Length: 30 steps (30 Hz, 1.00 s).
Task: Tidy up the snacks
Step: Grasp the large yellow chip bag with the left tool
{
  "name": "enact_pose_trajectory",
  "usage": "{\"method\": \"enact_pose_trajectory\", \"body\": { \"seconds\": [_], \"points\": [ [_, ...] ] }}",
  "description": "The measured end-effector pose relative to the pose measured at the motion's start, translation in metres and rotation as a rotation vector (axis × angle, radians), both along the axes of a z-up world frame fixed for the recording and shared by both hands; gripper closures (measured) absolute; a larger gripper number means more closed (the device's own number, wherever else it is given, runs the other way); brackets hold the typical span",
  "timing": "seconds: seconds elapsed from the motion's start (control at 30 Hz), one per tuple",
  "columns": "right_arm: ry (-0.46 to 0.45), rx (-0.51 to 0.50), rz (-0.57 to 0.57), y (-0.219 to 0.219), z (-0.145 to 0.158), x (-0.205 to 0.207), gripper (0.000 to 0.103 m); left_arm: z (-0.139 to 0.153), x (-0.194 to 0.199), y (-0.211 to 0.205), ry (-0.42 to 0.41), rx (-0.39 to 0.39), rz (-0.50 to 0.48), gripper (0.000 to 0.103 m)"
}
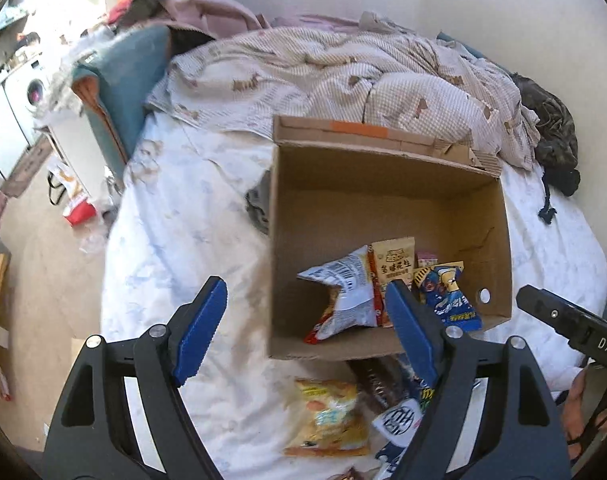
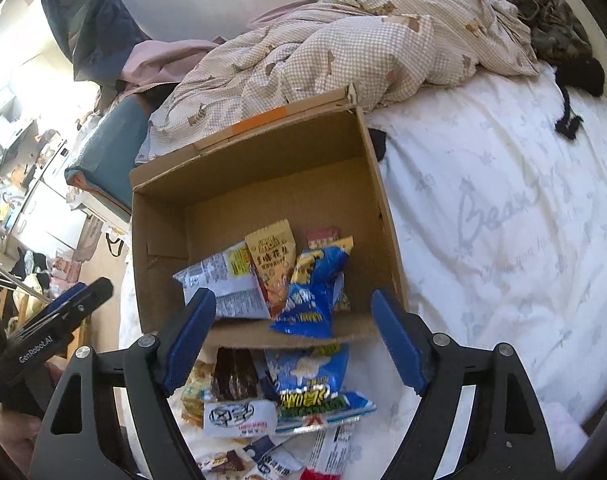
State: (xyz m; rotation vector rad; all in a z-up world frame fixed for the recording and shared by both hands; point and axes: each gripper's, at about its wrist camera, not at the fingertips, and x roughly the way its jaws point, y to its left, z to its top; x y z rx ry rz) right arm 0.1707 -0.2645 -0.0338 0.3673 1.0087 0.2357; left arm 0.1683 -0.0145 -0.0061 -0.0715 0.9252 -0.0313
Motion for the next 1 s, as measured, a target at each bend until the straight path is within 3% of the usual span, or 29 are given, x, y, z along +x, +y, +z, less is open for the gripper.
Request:
{"method": "enact_pose_trajectory", "body": {
  "seconds": [0.1,0.23,0.53,0.8,1.0],
  "points": [
    [0.007,0.012,-0.014,-0.003,0.000,-0.012,0.020,0.006,-0.012,0.006,-0.030,0.005,0.011,0.023],
    [0.018,0.032,-0.030,-0.007,-0.002,-0.028,0.020,0.010,-0.026,0.011,-0.039,-0.008,0.013,0.003],
    [0.046,0.068,-0.043,-0.013,-0.004,-0.059,0.020,0.000,-0.057,0.022,0.028,-0.029,0.023,0.003],
    [0.088,0.087,-0.055,-0.010,-0.012,-0.073,0.020,-0.025,-0.071,0.043,0.155,-0.086,0.107,0.003],
    [0.117,0.076,-0.048,-0.003,-0.020,-0.070,0.020,-0.067,-0.072,0.038,0.342,-0.123,0.110,0.003]
  ]
}}
